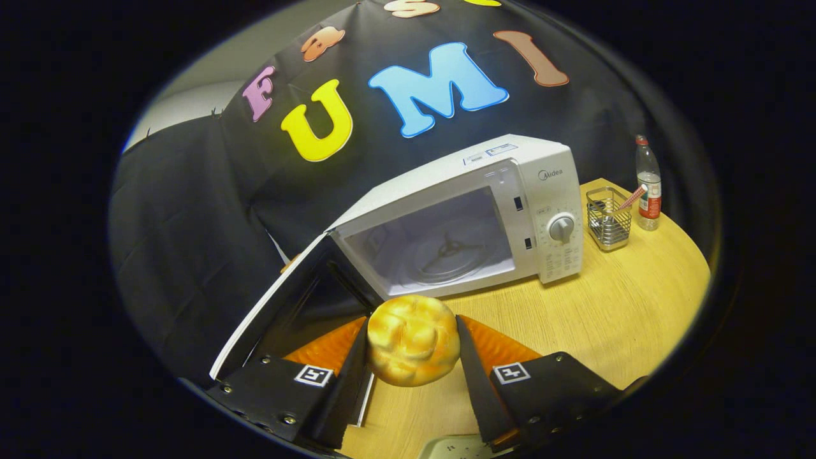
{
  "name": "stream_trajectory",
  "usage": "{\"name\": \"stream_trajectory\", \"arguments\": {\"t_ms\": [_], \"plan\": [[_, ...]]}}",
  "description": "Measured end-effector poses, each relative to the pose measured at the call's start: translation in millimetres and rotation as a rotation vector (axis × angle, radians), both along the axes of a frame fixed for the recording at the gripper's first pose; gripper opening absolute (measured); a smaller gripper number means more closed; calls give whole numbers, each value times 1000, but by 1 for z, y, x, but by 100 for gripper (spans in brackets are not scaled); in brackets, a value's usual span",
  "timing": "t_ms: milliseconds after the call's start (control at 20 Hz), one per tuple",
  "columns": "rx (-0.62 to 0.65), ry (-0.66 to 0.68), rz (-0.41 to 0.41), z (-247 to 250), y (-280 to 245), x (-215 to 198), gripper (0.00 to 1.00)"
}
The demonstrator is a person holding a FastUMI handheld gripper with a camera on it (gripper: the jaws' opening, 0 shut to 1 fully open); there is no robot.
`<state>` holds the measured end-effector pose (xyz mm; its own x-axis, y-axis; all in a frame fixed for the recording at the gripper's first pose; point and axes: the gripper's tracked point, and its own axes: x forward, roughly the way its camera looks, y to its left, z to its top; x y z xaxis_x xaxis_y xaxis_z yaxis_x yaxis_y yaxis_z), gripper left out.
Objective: Open the microwave, put the food inside, and close the microwave door.
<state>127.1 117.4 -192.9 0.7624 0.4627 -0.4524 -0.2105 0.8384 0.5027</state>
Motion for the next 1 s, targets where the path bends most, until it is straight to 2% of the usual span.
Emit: {"name": "stream_trajectory", "arguments": {"t_ms": [450, 1000], "plan": [[25, -56, -51, -25, 25, 71, 76], [98, -86, -164, -71, 51, 165, 78]]}}
